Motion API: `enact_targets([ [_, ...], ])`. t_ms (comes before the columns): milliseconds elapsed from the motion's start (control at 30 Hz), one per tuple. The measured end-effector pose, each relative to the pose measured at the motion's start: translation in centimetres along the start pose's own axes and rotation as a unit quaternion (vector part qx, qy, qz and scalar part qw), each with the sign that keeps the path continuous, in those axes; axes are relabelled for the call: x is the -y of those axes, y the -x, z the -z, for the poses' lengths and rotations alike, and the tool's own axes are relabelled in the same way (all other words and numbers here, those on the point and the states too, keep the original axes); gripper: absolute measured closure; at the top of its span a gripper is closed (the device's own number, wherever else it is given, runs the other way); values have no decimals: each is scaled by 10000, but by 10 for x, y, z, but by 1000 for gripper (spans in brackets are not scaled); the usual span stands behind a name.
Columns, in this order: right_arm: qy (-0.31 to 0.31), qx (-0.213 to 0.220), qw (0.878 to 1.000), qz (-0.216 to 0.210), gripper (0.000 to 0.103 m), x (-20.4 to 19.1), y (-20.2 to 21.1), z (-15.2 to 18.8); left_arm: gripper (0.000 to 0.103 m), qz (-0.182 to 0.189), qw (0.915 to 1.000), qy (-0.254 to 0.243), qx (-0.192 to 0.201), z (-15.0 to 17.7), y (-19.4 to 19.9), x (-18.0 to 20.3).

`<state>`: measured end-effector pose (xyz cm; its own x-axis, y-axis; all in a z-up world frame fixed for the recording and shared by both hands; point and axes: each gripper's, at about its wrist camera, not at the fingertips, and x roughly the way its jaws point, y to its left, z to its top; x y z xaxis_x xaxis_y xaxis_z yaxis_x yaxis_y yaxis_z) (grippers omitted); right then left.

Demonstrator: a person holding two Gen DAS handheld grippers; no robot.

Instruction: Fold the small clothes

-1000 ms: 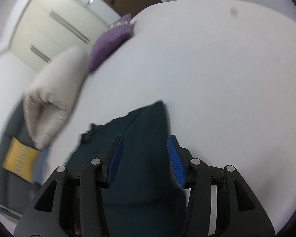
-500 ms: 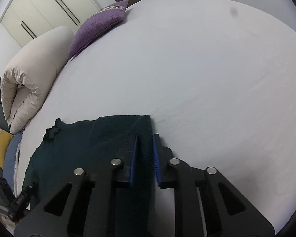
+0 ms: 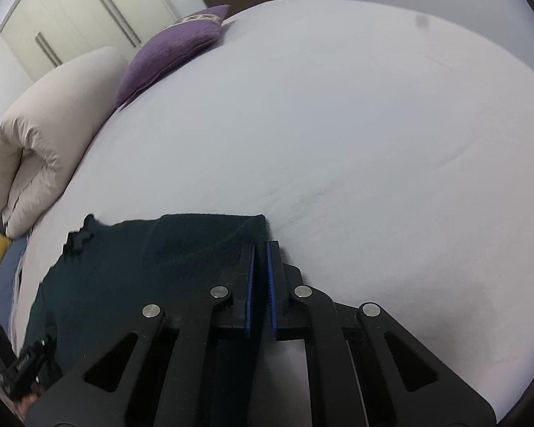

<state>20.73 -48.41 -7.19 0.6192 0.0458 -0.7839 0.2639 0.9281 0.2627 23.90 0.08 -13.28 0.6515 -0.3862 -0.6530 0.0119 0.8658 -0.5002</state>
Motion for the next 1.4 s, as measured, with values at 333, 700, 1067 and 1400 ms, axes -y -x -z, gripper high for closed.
enact_targets([
  [333, 763, -336, 9960, -312, 88, -38, 26, 66, 87, 98, 9999, 61, -7, -1, 0, -3],
  [700, -133, 223, 9994, -239, 84, 9, 63, 66, 26, 138, 9967, 587, 538, 4, 103, -41],
  [1067, 800, 1965, 9725, -961, 0, -83, 195, 105, 26, -590, 9364, 3016, 1692, 52, 249, -239],
  [1400, 220, 715, 9716, -2245, 10, -129, 183, 122, 33, -484, 8772, 4186, 2300, 42, 264, -329],
])
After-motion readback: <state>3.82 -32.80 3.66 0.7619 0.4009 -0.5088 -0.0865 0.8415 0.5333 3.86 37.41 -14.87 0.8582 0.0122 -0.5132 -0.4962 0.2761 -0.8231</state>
